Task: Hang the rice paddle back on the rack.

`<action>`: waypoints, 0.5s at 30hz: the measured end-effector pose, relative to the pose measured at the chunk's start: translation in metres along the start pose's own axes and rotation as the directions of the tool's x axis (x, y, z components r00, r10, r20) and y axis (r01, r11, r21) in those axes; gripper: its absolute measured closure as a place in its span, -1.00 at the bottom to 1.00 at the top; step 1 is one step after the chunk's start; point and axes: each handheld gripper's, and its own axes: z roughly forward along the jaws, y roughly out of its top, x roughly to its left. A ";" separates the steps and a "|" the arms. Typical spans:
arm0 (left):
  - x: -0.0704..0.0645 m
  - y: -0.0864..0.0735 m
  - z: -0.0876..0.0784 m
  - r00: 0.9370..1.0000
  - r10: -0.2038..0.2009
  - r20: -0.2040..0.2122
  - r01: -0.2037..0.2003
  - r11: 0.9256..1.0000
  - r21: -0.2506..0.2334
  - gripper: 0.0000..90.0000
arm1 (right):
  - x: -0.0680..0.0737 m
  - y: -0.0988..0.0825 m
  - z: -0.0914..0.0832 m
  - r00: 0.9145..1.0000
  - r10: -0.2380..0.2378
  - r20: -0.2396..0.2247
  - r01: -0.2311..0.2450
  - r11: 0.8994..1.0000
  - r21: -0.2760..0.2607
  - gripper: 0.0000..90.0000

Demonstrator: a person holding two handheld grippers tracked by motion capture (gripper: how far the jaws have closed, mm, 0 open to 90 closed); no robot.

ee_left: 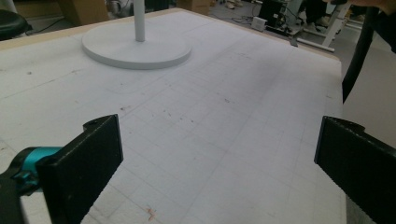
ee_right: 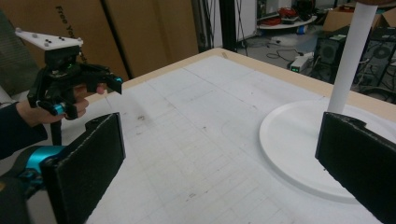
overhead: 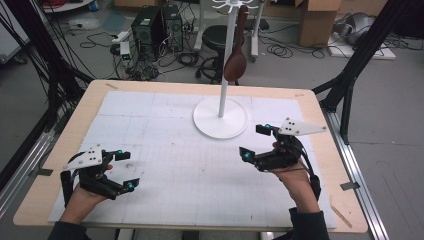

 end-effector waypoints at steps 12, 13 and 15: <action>0.002 0.000 0.000 1.000 -0.008 -0.010 0.008 1.000 -0.021 -0.96 | 0.001 -0.031 -0.004 1.000 0.006 -0.010 -0.006 1.000 -0.015 -0.99; 0.002 0.000 0.000 1.000 -0.005 -0.011 0.005 1.000 -0.020 -0.96 | 0.001 -0.032 -0.004 1.000 -0.001 -0.009 0.001 1.000 -0.018 -0.99; 0.002 0.000 0.000 1.000 -0.006 -0.014 0.006 1.000 -0.025 -0.96 | 0.002 -0.035 -0.004 1.000 -0.001 -0.012 0.000 1.000 -0.020 -0.99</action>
